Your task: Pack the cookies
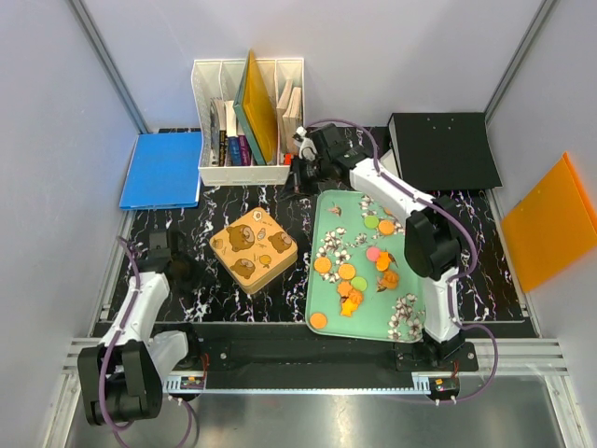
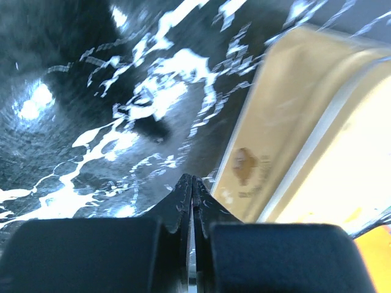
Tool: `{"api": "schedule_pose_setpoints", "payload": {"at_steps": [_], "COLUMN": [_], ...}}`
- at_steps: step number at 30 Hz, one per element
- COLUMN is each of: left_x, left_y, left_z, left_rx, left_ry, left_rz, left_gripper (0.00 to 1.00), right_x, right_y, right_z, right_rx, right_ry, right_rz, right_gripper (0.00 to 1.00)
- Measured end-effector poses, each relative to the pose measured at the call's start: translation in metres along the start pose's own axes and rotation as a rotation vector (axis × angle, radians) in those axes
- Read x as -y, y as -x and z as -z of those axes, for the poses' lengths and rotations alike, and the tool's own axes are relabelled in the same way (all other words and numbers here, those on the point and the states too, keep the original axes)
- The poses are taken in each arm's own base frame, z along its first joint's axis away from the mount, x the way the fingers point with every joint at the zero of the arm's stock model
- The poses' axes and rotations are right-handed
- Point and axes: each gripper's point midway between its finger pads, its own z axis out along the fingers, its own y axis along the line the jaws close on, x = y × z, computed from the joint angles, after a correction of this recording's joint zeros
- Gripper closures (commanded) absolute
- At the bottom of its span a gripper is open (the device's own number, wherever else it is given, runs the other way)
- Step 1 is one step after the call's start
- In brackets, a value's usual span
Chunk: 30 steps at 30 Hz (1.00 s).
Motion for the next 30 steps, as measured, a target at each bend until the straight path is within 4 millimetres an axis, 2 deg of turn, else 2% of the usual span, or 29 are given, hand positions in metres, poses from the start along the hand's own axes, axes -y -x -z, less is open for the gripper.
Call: {"api": "schedule_pose_setpoints", "payload": {"at_steps": [3, 6, 11, 15, 23, 30], "left_x": [0.011, 0.018, 0.024, 0.039, 0.078, 0.110], "left_y": [0.011, 0.020, 0.028, 0.040, 0.052, 0.034], "left_z": [0.008, 0.013, 0.020, 0.028, 0.040, 0.039], "left_rx": [0.034, 0.052, 0.054, 0.068, 0.046, -0.050], "left_ry": [-0.016, -0.022, -0.005, -0.018, -0.108, -0.261], "left_rz": [0.000, 0.006, 0.022, 0.025, 0.013, -0.027], "left_gripper": [0.97, 0.97, 0.97, 0.97, 0.95, 0.94], "right_x": [-0.027, -0.034, -0.013, 0.003, 0.007, 0.014], "right_y": [-0.001, -0.008, -0.039, -0.057, -0.062, -0.068], "right_z": [-0.008, -0.025, -0.066, -0.086, -0.091, -0.093], "right_rx": [-0.025, -0.076, -0.198, -0.255, -0.268, -0.285], "right_ry": [0.151, 0.246, 0.276, 0.259, 0.249, 0.217], "right_rz": [0.003, -0.012, -0.092, -0.140, -0.151, -0.173], "right_gripper": [1.00, 1.00, 1.00, 1.00, 1.00, 1.00]}}
